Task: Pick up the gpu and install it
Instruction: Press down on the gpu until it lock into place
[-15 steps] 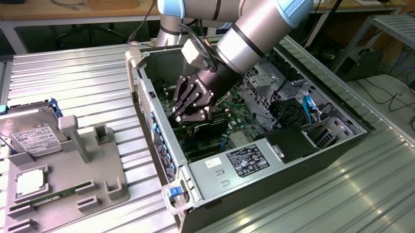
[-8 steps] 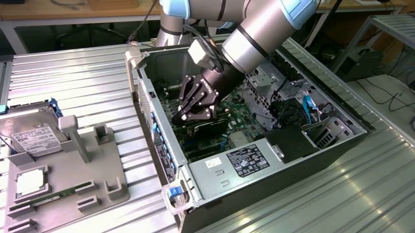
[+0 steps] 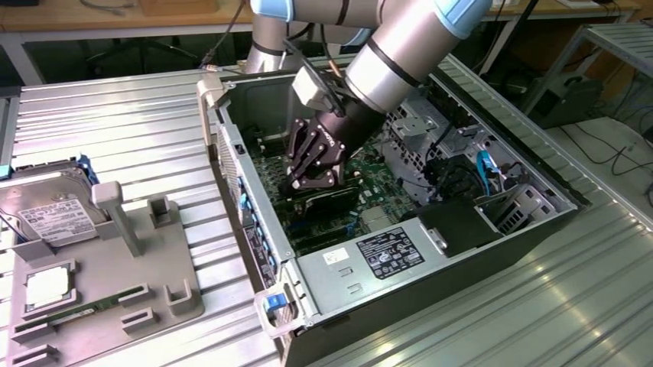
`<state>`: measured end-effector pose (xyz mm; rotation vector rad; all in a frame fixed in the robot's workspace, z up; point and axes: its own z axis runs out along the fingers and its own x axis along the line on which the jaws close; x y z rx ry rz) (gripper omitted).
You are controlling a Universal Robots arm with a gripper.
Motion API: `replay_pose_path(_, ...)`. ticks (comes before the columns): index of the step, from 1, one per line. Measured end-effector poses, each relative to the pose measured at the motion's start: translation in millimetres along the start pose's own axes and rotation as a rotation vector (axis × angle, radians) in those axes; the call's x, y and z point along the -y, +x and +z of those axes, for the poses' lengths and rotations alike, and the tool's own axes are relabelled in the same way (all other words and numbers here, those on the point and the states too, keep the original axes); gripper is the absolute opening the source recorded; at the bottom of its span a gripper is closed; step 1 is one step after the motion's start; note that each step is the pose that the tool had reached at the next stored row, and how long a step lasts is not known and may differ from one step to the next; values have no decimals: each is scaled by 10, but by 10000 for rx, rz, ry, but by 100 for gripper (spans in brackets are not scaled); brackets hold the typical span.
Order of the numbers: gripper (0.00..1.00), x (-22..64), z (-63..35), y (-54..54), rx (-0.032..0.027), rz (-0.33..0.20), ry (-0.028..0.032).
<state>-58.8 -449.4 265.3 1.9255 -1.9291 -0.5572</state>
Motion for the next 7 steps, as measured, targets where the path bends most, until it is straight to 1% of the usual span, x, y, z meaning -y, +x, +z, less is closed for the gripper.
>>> replay_pose_path(1, 11, -4, 3, -2, 0, -4, 153)
replay_pose_path(2, 11, -3, 4, -2, 1, -6, 168)
replay_pose_path(7, 11, -4, 3, -2, -1, -5, 167)
